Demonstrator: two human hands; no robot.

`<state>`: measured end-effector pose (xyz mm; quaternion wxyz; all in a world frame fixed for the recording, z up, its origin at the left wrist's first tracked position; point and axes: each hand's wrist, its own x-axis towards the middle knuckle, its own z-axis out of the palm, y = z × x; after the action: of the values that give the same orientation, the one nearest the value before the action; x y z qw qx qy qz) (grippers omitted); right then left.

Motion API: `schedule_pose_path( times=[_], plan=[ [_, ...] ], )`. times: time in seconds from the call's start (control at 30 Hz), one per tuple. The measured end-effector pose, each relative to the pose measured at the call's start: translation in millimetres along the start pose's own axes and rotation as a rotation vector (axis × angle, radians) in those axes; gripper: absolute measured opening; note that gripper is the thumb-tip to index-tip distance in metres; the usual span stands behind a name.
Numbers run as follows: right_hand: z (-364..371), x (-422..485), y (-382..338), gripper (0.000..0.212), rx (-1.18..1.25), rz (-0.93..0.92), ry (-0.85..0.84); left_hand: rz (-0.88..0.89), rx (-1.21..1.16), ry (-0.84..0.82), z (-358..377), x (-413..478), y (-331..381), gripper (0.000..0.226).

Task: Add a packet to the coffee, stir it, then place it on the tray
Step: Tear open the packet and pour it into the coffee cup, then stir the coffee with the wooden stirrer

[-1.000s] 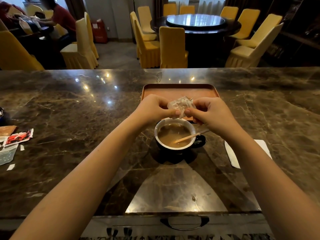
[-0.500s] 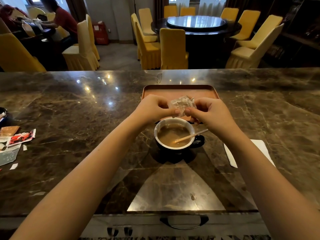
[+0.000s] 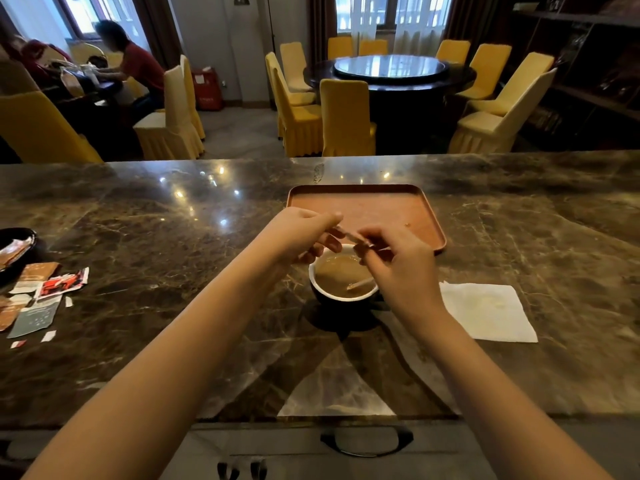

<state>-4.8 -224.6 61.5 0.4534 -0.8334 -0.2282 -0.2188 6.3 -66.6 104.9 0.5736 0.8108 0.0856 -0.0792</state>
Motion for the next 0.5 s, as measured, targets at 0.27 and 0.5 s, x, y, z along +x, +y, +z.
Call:
schedule_pose_path(
  times=[0.27,0.5],
  plan=[
    [-19,-9,-11,0.037,0.034,0.005,-0.188,0.254,0.378,0.111,-10,-11,6,0.02],
    [-55,-16,21,0.044,-0.196,0.211,-0.069,0.442,0.459,0.136,-34,-23,-14,0.008]
  ],
)
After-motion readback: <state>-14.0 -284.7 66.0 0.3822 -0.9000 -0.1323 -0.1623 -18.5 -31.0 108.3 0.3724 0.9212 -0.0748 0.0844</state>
